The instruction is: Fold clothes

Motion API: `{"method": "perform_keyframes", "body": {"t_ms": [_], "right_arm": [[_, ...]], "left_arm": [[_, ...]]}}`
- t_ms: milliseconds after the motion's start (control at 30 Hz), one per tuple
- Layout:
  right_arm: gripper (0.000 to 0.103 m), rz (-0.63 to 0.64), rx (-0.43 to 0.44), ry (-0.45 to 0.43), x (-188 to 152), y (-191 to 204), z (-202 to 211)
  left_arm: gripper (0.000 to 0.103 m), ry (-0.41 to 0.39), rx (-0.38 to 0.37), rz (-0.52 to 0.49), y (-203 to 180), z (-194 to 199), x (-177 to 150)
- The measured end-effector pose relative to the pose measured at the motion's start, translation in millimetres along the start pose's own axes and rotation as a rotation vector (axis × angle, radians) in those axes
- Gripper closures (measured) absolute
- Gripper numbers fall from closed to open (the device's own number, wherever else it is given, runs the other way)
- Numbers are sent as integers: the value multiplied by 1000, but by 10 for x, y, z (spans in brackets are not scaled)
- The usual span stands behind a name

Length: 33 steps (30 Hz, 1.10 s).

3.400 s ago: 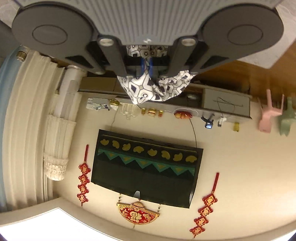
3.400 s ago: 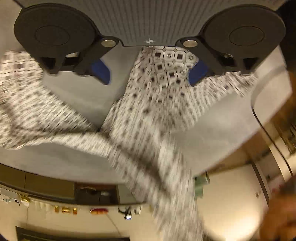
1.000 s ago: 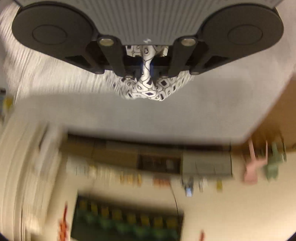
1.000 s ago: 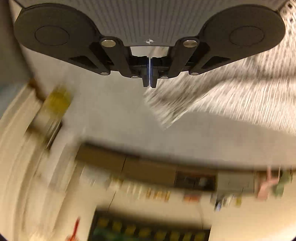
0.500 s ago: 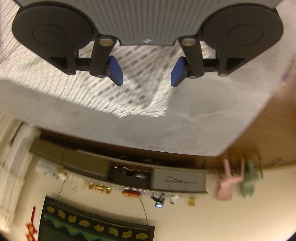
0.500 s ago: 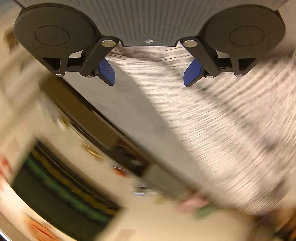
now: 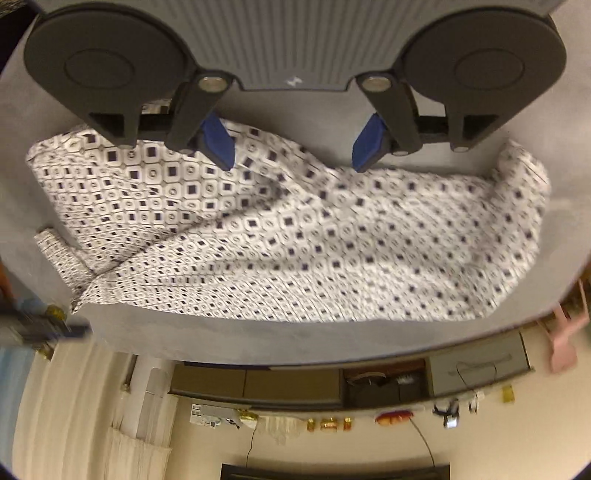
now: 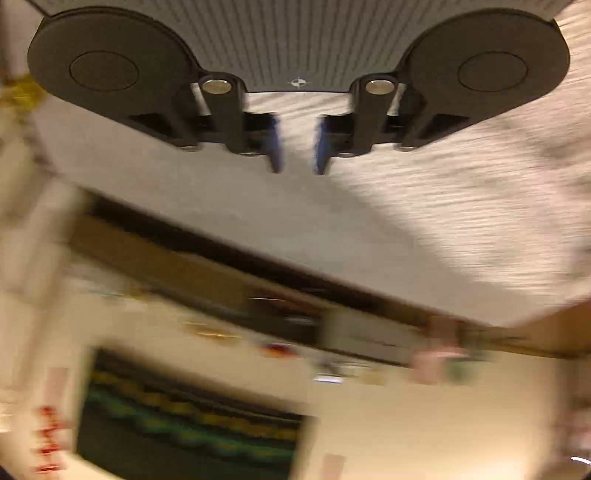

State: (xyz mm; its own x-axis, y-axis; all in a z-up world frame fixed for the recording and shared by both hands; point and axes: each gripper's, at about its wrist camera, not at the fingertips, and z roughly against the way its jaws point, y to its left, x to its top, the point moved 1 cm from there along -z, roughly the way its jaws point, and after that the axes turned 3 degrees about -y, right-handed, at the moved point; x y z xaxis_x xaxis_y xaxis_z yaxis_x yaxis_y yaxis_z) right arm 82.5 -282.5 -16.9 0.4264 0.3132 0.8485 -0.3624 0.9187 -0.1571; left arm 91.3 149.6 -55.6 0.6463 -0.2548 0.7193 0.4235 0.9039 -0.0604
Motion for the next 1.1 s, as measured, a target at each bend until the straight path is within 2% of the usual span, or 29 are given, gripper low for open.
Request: {"method": "perform_keyframes", "body": {"t_ms": [67, 100, 167, 233, 267, 300, 333, 367, 433, 500, 567, 633, 700, 767, 867, 1000, 1033, 1067, 1100], "right_arm": [[15, 69, 187, -10, -207, 466, 318], [13, 127, 262, -9, -343, 729, 469], [13, 237, 353, 32, -617, 1155, 606], [18, 372, 312, 54, -748, 1450, 562], [48, 432, 288, 75, -774, 1571, 501], [94, 419, 284, 104, -707, 1556, 434], [100, 405, 280, 133, -640, 1540, 368], [102, 366, 279, 117, -505, 1450, 346], [102, 94, 294, 0, -35, 1128, 441], [102, -288, 341, -127, 384, 545, 469], [102, -476, 248, -159, 490, 20, 342], [102, -625, 164, -80, 383, -388, 7], [102, -687, 76, 12, 186, -592, -292], [102, -719, 27, 67, -21, -664, -452], [102, -748, 16, 86, -212, -587, -594], [102, -766, 56, 57, -209, -549, -592], [102, -770, 75, 46, -167, -562, -579], [102, -774, 94, 34, -125, -575, -565], [102, -778, 114, 22, -83, -588, -551]], "left_arm": [[31, 1, -10, 37, 38, -33, -20], [31, 0, -9, 59, 63, -48, -24], [31, -5, 3, 112, 117, -50, -16], [33, -19, 17, 156, 153, -1, 19], [34, -35, 28, 174, 172, 40, 43], [34, -55, 40, 189, 191, 93, 68], [35, -84, 57, 197, 214, 179, 95], [35, -121, 76, 202, 238, 288, 118], [35, -203, 102, 198, 284, 519, 143], [31, -240, 111, 171, 315, 649, 136], [30, -210, 118, 127, 331, 588, 101], [30, -165, 181, 45, 306, 386, 31], [31, -115, 271, -36, 287, 149, -45], [33, -92, 319, -101, 270, -15, -95], [30, -81, 307, -157, 230, -131, -95], [28, -68, 281, -213, 222, -289, -63], [38, -61, 270, -202, 262, -316, -29], [65, -48, 247, -182, 311, -338, 7], [79, -36, 223, -161, 360, -361, 43]]}}
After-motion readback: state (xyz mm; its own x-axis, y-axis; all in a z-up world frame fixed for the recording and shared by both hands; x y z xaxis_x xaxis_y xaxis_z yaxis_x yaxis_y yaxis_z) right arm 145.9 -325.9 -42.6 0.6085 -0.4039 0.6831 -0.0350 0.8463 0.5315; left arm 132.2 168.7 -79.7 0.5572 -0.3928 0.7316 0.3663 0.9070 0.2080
